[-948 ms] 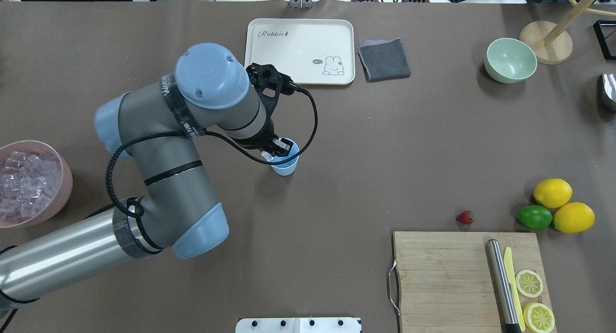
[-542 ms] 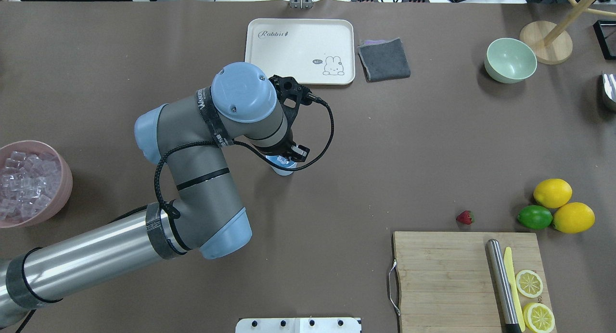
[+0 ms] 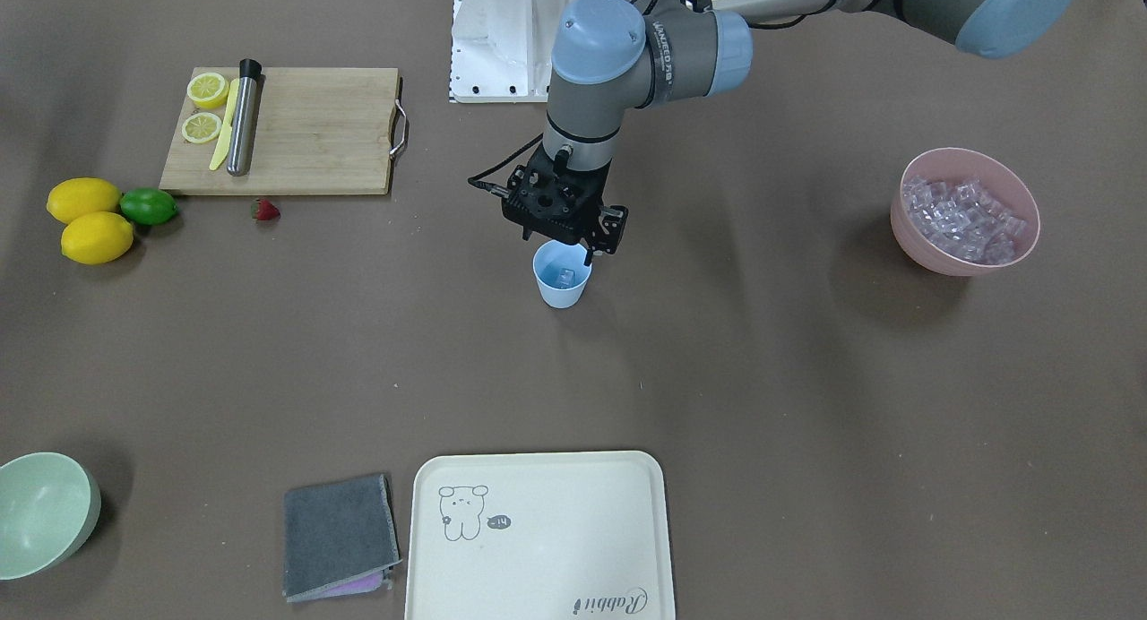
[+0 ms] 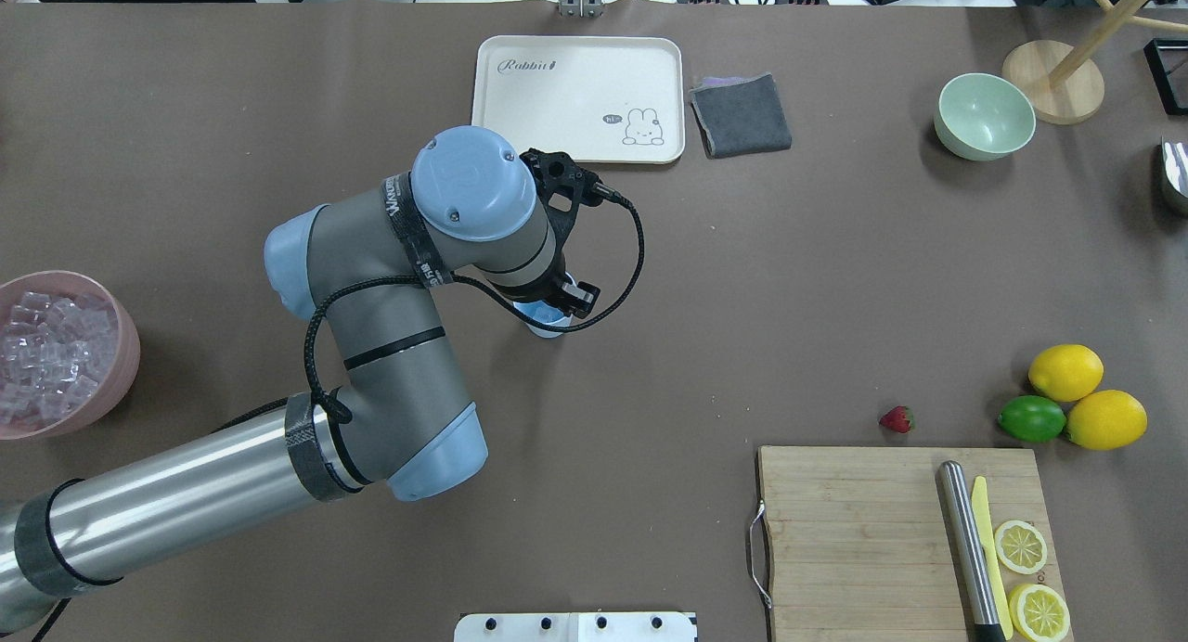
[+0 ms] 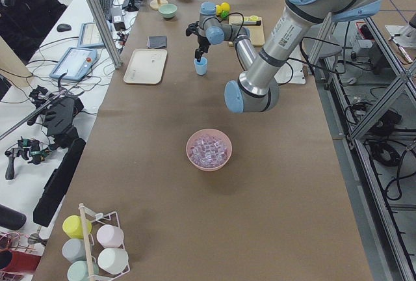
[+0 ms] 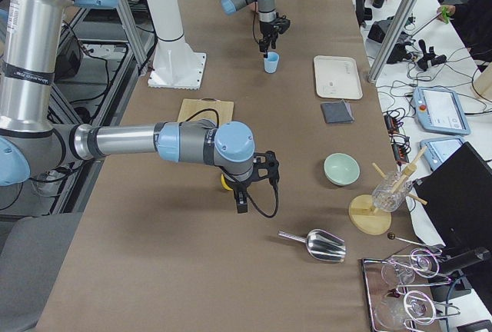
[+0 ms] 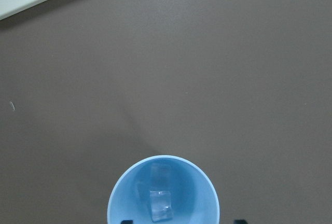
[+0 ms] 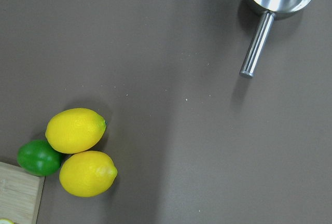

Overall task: Put ice and strawberries in cup
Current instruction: 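Move the left gripper back over the ice bowl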

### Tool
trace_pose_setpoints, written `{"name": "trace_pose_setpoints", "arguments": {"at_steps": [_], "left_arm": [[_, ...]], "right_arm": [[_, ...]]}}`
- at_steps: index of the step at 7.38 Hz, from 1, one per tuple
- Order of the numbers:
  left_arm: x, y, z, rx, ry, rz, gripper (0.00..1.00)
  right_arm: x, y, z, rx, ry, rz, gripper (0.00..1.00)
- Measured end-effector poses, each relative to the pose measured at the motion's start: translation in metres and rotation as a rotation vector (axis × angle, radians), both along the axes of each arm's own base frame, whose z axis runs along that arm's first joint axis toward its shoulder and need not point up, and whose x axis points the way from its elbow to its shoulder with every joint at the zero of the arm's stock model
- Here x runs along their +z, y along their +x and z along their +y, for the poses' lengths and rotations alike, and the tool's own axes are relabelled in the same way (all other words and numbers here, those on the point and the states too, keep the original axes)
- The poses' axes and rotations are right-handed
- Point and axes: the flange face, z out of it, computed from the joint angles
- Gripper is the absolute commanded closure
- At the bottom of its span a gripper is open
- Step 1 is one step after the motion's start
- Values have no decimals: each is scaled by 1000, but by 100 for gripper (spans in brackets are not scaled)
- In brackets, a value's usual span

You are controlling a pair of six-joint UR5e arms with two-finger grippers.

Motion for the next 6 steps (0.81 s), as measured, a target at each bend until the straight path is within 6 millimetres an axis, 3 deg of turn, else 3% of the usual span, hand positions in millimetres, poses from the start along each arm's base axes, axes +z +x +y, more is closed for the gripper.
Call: {"name": "trace_pose_setpoints", "arguments": {"at_steps": [2, 5, 6], "left_arm": [[21, -39, -22, -41, 11, -25, 4], [74, -148, -61, -21, 20, -138, 4], [99, -186, -60, -9, -21, -136, 4]], "right_arm": [[-6, -4, -4, -11, 15, 4, 0], [-14, -13, -7, -35, 36, 17, 0], [-13, -13, -7, -37, 36, 19, 0]]}}
